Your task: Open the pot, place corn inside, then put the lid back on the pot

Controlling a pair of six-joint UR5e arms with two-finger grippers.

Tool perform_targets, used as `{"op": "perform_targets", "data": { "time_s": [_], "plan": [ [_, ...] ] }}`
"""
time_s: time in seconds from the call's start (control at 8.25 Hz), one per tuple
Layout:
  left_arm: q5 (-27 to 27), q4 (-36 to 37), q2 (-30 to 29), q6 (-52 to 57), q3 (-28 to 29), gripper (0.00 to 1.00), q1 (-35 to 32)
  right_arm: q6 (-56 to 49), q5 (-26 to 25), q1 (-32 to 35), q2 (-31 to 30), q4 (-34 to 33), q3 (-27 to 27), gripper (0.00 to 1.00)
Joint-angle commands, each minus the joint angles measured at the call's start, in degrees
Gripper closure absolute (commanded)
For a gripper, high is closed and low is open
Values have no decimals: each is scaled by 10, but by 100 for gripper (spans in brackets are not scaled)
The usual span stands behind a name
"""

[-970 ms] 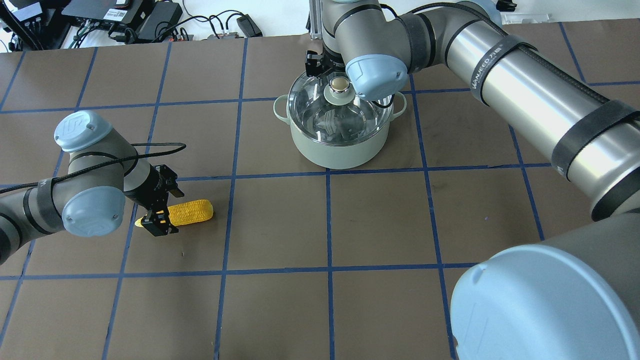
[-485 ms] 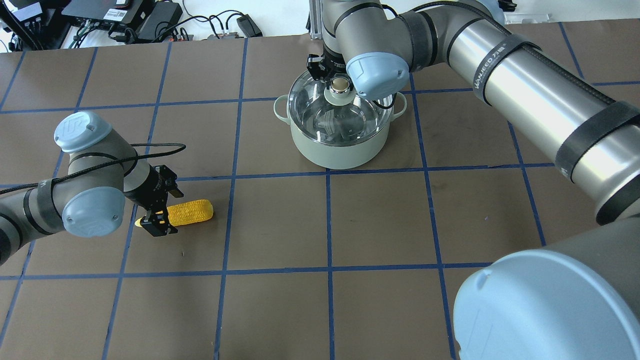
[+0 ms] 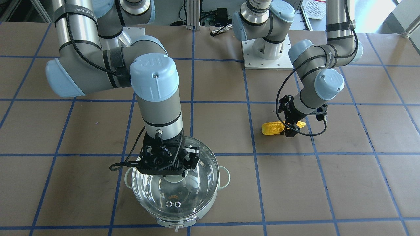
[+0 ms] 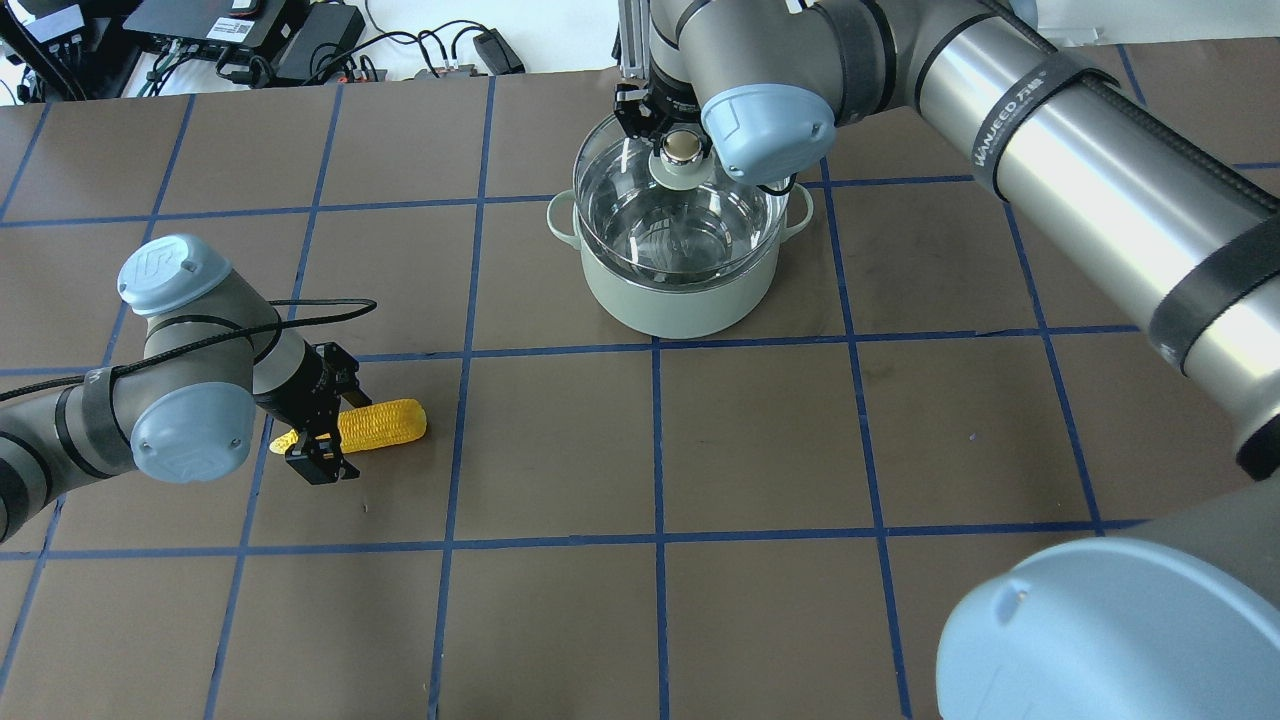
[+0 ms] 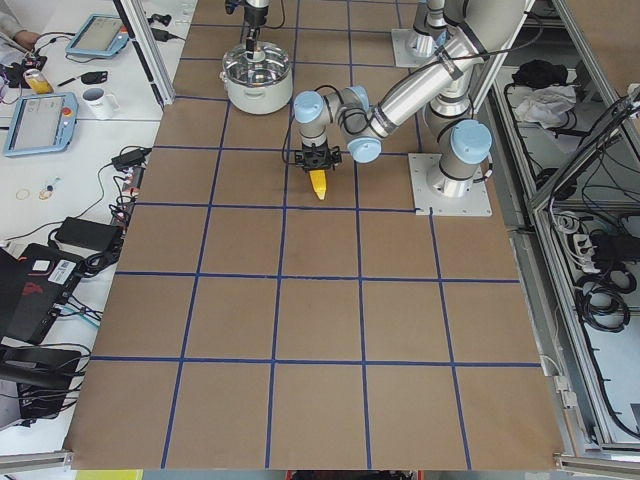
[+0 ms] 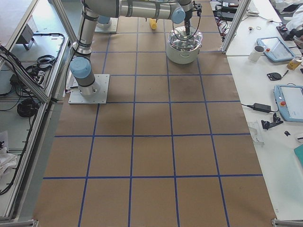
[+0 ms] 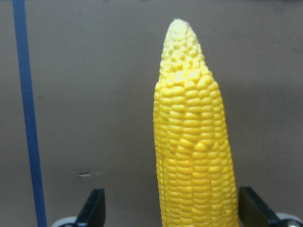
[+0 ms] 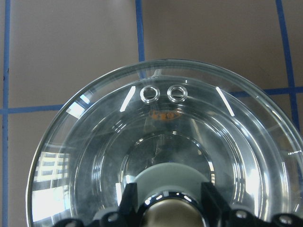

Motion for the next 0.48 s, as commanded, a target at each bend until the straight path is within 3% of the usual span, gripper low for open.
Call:
{"op": "perform_targets", "data": {
  "time_s": [0.0, 0.12, 0.36],
  "plan": [
    [2, 10, -1, -2, -1, 34, 0, -59, 17, -30, -80, 78, 7, 75],
    [-2, 12, -2, -3, -1, 61, 3, -83, 19, -48, -127, 116, 15, 75],
    [-5, 11, -1, -6, 2, 94, 4, -117, 16, -83, -211, 188, 56, 75]
  ]
}}
